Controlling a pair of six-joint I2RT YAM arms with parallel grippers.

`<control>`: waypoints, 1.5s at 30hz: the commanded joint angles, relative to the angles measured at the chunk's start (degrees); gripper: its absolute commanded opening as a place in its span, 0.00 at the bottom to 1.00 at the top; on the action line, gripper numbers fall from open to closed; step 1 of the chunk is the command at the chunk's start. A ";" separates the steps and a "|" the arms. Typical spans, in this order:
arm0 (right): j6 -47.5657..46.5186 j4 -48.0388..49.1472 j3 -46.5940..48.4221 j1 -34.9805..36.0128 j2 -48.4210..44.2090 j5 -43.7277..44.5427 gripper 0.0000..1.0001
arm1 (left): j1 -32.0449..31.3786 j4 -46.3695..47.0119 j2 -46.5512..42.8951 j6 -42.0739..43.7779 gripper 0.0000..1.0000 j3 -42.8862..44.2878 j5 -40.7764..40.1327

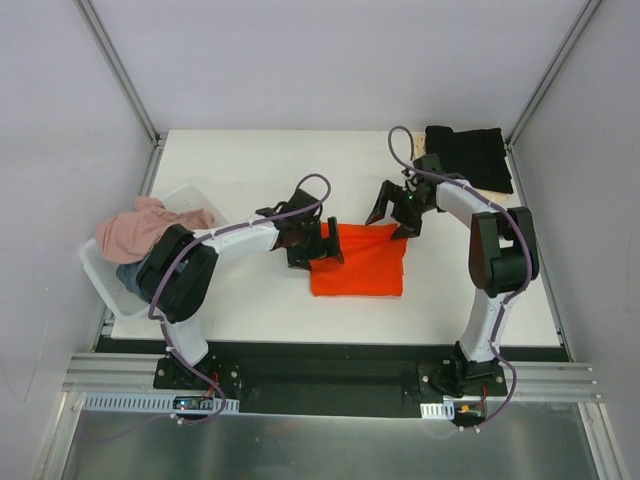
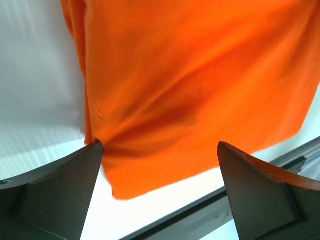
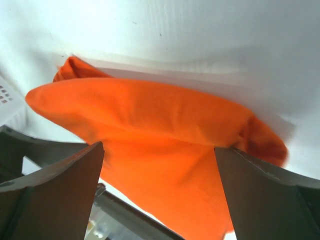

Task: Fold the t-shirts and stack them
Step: Fold the long partially folded tshirt into a neat square, then put the neatly folded tshirt into the corner of the board with the right arm

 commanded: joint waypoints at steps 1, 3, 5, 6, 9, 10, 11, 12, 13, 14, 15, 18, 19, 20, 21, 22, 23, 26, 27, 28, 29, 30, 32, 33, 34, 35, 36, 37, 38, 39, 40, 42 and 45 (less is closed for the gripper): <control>-8.24 -8.51 3.17 -0.26 -12.10 8.35 0.97 | -1.99 -4.28 -9.38 -0.90 0.99 -2.41 -4.70; -9.74 -9.32 2.21 0.01 -19.10 10.72 0.97 | -2.43 -5.16 -13.69 -0.20 0.99 -2.67 -6.88; -9.83 -8.97 0.46 0.01 -24.13 14.67 0.97 | -2.43 -6.47 -17.55 0.68 0.99 -2.59 -9.17; -9.22 -8.45 -2.42 0.10 -29.73 16.60 0.97 | -2.43 -8.48 -18.88 0.86 0.99 -2.50 -11.97; -7.82 -3.09 -8.32 -0.08 -42.03 24.69 0.97 | -2.25 -11.22 -23.97 2.17 0.99 -2.32 -16.11; -6.25 -0.73 -11.56 -0.51 -44.78 27.84 0.97 | -2.25 -12.10 -25.29 2.87 0.99 -2.50 -18.48; -4.92 -0.18 -13.25 -0.69 -46.99 28.48 0.97 | -2.16 -12.37 -28.00 3.05 0.99 -3.11 -19.72; -3.34 0.00 -14.57 -0.96 -50.23 31.19 0.97 | -1.99 -12.46 -29.16 3.40 0.99 -3.55 -21.04; 0.33 -0.44 -16.93 -1.39 -51.22 33.91 0.97 | -1.99 -12.72 -30.30 4.19 0.99 -4.07 -23.48; 0.54 -0.44 -17.74 -1.75 -51.66 33.68 0.97 | -1.81 -13.16 -31.97 4.55 0.99 -4.69 -24.47; -0.07 -0.88 -17.92 -2.01 -51.32 32.54 0.97 | -1.55 -13.77 -32.59 4.64 0.99 -4.78 -25.35; -3.32 -6.06 -16.95 -2.37 -47.63 25.10 0.97 | -0.23 -17.28 -35.32 4.20 0.99 -5.92 -27.55; -4.02 -6.85 -17.48 -2.19 -46.58 24.02 0.97 | 0.21 -18.07 -36.98 3.68 0.99 -7.32 -28.42; -4.21 -6.77 -18.09 -2.19 -44.66 23.22 0.97 | 0.47 -18.34 -37.95 3.50 0.99 -8.20 -28.95; -4.03 -6.25 -18.71 -2.01 -43.50 20.95 0.97 | 0.73 -18.35 -38.83 3.23 0.99 -9.17 -29.22; -4.03 -6.16 -18.97 -2.01 -42.19 19.63 0.97 | 1.43 -18.35 -40.32 2.97 0.99 -11.00 -29.31; -3.60 -6.24 -19.24 -1.93 -39.56 18.74 0.97 | 1.87 -18.52 -40.94 2.79 0.99 -11.81 -29.05; -2.89 -5.63 -18.89 -0.26 -33.85 18.55 0.97 | 3.37 -19.05 -42.44 2.09 0.99 -14.18 -28.00; -2.98 -4.93 -18.71 0.96 -32.26 19.08 0.97 | 3.72 -19.14 -42.53 1.74 0.99 -14.97 -27.21; -2.72 -4.84 -18.45 1.50 -30.68 19.78 0.97 | 4.16 -19.05 -42.53 1.56 0.99 -15.24 -26.33; -2.45 -4.84 -17.93 2.02 -27.18 20.48 0.97 | 4.60 -19.05 -42.36 1.47 0.99 -15.33 -25.63; -2.28 -4.92 -16.70 3.07 -25.32 21.62 0.97 | 4.69 -19.05 -42.01 1.56 0.99 -15.33 -24.92; -2.36 -4.66 -15.47 3.61 -20.15 21.20 0.96 | 4.78 -19.05 -41.04 2.09 0.99 -14.89 -24.74; -2.54 -4.57 -14.16 4.05 -18.46 19.89 0.95 | 4.87 -19.14 -40.60 2.18 0.99 -14.72 -24.74; -2.71 -4.40 -13.45 4.23 -16.97 19.27 0.91 | 4.87 -19.05 -39.99 2.44 0.99 -14.54 -24.39; -2.97 -4.75 -12.74 4.40 -14.17 18.74 0.86 | 4.95 -19.14 -39.81 2.61 0.99 -14.36 -24.13; -3.24 -5.01 -12.04 4.84 -13.01 18.65 0.85 | 4.96 -19.05 -39.55 2.79 0.99 -14.36 -23.78; -3.15 -5.10 -11.08 5.10 -12.04 18.91 0.85 | 4.96 -19.05 -39.02 2.97 0.99 -14.19 -23.51; -3.15 -5.10 -10.54 5.28 -10.29 19.26 0.84 | 4.96 -19.05 -38.76 2.97 0.99 -14.19 -23.60; -3.07 -5.19 -10.10 5.89 -9.57 20.13 0.83 | 5.04 -19.14 -38.49 3.05 0.99 -14.19 -23.60; -2.80 -5.19 -9.49 6.25 -9.05 20.57 0.82 | 5.13 -19.05 -37.88 3.14 0.99 -14.19 -23.68; -2.80 -5.28 -8.87 7.38 -7.64 20.93 0.79 | 5.22 -19.05 -37.44 3.14 0.99 -14.19 -23.51; -3.59 -6.06 -7.29 9.23 -5.27 20.85 0.69 | 5.57 -19.05 -36.47 3.32 0.99 -13.92 -22.81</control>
